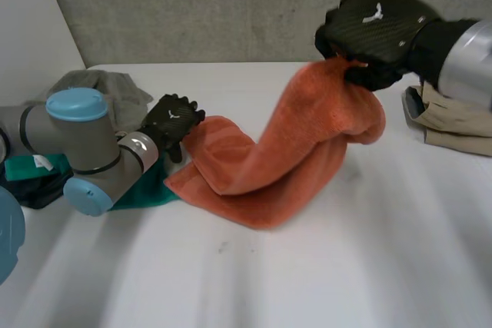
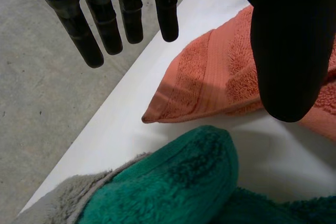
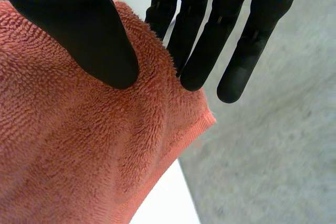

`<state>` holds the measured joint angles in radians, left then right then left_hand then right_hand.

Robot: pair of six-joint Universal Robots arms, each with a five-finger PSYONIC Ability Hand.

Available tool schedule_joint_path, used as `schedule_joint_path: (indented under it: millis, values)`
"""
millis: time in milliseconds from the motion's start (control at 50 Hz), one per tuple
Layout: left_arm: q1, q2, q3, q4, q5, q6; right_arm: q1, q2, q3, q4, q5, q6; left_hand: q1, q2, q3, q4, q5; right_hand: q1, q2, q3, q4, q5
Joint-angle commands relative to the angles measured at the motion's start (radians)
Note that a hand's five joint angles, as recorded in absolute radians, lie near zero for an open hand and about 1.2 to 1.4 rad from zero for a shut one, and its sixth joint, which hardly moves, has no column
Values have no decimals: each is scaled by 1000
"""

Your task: Fold the laundry.

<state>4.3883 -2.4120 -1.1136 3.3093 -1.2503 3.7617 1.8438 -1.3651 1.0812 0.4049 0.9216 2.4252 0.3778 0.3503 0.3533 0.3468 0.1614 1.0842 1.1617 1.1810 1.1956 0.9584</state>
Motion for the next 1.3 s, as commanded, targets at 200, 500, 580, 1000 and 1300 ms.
schedule_joint_path:
  millis: [200,500,580,1000,1300]
  values:
    - [-58,-41,5,-1,-1,-76,-43,-269,40,-170,0,256,392,419,416,423,434,312,235,215,201,263]
    - [22,226,-71,-4,-92,-221,-274,-241,123,-189,-7,304,1019,1046,1043,1049,1060,312,235,215,201,263]
    - [30,339,-144,-5,-86,-313,-272,-221,164,-166,-9,298,1019,1046,1043,1049,1060,312,235,215,201,263]
    - [-293,219,-236,6,-175,-500,-152,-350,134,-166,33,317,62,89,86,93,104,312,235,215,201,263]
    - [-369,36,-62,-17,-179,-592,-144,-466,106,-167,63,426,449,477,474,480,491,312,235,215,201,263]
